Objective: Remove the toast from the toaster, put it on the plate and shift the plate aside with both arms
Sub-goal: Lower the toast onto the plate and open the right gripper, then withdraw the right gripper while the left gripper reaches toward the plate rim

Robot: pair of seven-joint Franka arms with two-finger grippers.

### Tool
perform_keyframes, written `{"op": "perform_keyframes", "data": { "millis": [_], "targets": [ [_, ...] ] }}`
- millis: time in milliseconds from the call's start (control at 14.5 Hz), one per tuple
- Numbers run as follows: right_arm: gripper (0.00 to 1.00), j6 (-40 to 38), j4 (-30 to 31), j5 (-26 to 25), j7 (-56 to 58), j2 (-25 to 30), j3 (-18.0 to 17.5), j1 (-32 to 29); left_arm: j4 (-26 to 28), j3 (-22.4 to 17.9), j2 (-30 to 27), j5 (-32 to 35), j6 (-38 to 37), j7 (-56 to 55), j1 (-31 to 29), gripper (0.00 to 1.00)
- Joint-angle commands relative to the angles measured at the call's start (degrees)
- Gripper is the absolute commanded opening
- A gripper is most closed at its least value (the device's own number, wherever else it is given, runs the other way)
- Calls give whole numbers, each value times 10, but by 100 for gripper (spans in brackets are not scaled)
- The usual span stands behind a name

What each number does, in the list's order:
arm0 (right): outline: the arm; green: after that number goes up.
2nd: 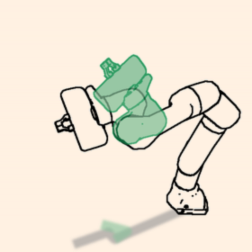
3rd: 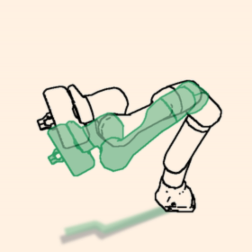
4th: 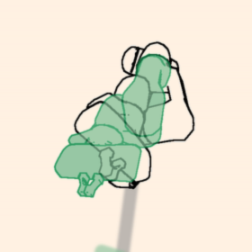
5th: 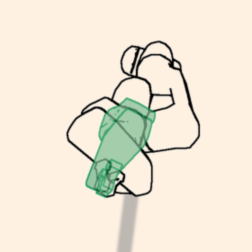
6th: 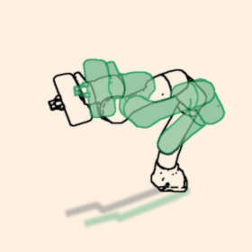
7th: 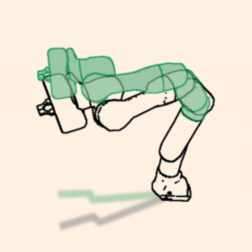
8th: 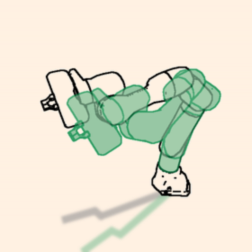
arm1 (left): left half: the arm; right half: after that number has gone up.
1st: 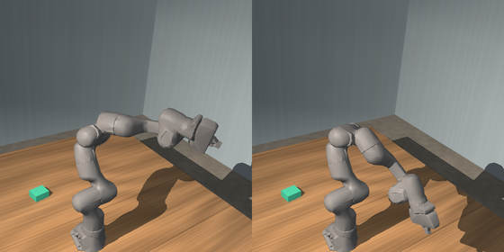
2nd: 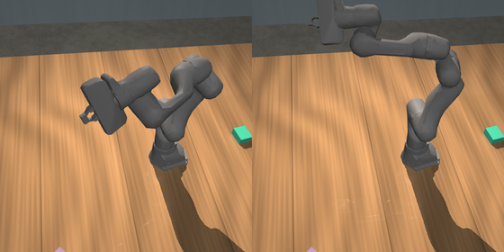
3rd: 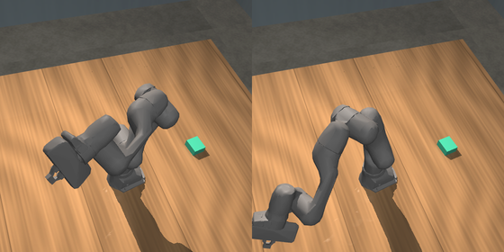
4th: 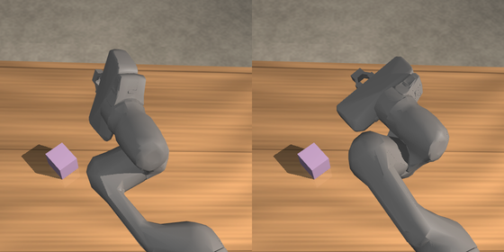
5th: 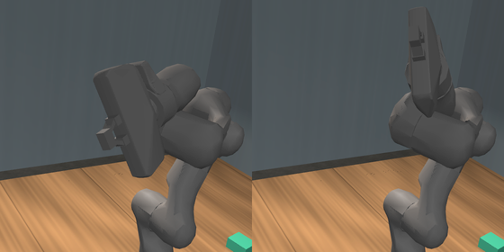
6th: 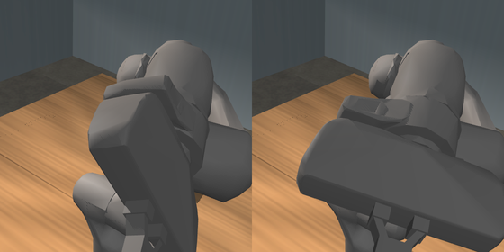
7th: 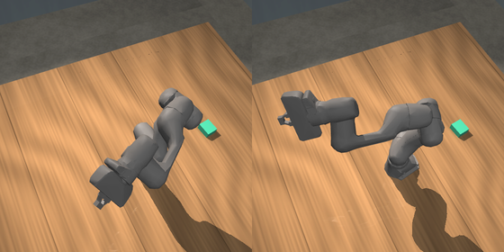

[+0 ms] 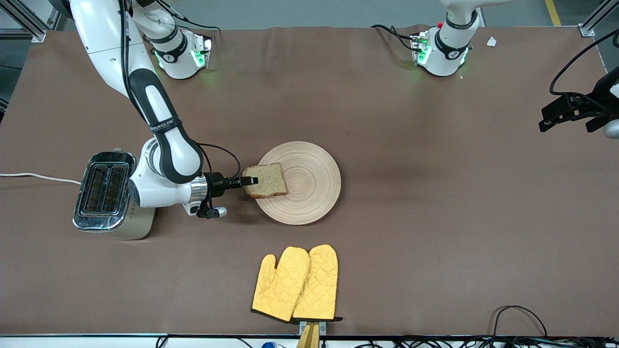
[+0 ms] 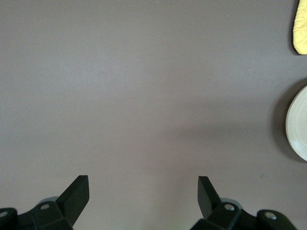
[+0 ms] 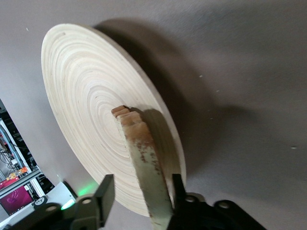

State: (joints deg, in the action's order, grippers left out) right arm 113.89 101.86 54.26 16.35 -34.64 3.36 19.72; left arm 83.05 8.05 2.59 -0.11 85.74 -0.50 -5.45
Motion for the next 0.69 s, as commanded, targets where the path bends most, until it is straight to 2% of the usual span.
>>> {"op": "perform_keyframes", "data": {
  "millis": [0, 207, 345, 621],
  "targets": [
    [100, 14, 26, 31, 8, 20, -2, 20, -16, 1, 7, -17, -4, 8, -3, 100],
    [100, 46, 24, 56, 0, 20, -2, 51, -11, 0, 20, -69, -3, 24, -4, 100],
    [100, 42, 11, 49, -1, 20, 1, 45, -11, 0, 69, -124, -2, 55, -4, 100],
    [100, -27, -11, -63, 0, 20, 20, -7, -9, -1, 162, -258, 39, 142, -5, 100]
  ]
}}
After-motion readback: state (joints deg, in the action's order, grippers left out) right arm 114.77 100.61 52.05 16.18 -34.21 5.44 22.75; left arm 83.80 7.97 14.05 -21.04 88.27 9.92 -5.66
